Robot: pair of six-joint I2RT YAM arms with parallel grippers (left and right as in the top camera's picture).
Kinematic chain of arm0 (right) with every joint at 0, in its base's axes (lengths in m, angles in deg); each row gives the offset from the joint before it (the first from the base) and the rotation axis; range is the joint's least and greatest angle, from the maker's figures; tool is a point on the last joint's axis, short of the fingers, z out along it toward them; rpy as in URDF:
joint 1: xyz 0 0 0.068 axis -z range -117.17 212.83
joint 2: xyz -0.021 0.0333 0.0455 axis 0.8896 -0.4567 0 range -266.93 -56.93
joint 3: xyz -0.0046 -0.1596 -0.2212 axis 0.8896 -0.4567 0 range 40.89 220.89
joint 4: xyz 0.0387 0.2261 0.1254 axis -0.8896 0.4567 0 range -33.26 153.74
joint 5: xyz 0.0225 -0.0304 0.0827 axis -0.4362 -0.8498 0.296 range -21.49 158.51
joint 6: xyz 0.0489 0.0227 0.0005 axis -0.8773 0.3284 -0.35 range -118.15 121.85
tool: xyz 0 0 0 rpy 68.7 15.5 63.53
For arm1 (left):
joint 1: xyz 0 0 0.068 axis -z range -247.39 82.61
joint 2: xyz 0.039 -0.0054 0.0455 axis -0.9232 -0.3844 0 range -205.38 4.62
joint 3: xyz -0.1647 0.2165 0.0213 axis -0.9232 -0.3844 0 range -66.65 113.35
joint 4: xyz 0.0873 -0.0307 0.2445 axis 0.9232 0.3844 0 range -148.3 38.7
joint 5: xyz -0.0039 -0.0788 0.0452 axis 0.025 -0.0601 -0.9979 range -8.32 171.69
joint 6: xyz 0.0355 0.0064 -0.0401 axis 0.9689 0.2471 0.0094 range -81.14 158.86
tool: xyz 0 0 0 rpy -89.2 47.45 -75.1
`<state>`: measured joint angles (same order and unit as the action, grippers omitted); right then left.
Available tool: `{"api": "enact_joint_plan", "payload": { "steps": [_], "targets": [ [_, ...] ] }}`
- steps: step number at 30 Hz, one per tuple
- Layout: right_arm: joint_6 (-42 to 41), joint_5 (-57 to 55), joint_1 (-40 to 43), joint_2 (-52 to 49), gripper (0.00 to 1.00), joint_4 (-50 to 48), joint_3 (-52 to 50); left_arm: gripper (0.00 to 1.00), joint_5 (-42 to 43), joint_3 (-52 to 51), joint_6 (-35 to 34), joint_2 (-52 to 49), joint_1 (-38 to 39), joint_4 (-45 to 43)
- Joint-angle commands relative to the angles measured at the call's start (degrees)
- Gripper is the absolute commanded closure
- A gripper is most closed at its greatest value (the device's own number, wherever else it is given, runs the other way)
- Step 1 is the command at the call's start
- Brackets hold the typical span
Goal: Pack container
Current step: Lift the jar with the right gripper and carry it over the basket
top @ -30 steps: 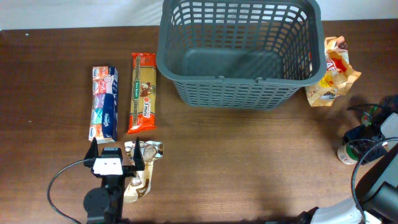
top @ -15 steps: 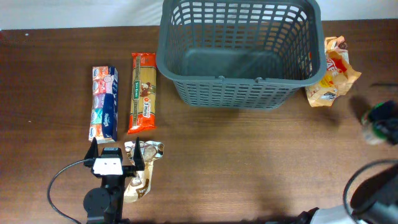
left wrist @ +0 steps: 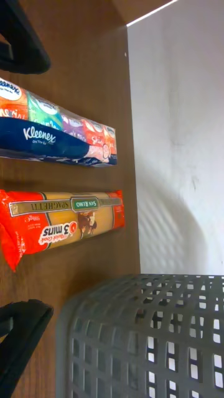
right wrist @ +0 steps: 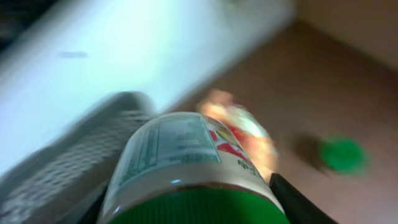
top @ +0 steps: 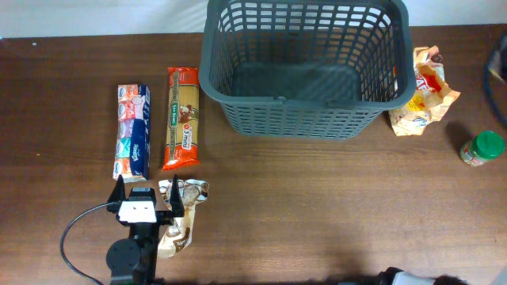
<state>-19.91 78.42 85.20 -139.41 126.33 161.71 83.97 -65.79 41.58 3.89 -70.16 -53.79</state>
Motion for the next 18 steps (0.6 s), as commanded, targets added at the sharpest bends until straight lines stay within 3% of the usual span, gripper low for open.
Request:
{"api": "enact_joint_plan", "payload": {
  "steps": [1, 9, 15, 18],
  "targets": [
    [0.8, 3.2, -10.1, 1.7, 0.96, -4.6, 2.3, 0.01, -0.4, -0.4, -0.6, 0.4, -0.3, 0.1],
    [2.4, 1.3, -28.3, -6.1, 0.96, -11.0, 2.3, 0.01, -0.4, -0.4, -0.6, 0.4, -0.3, 0.1],
    [7.7, -19.3, -36.3, -17.2, 0.96, -8.6, 2.3, 0.01, -0.4, -0.4, -0.6, 0.4, -0.3, 0.1],
    [7.8, -19.4, -35.9, -23.0, 0.96, -6.3, 2.3, 0.01, -0.4, -0.4, -0.6, 0.4, -0.3, 0.1]
  ]
}}
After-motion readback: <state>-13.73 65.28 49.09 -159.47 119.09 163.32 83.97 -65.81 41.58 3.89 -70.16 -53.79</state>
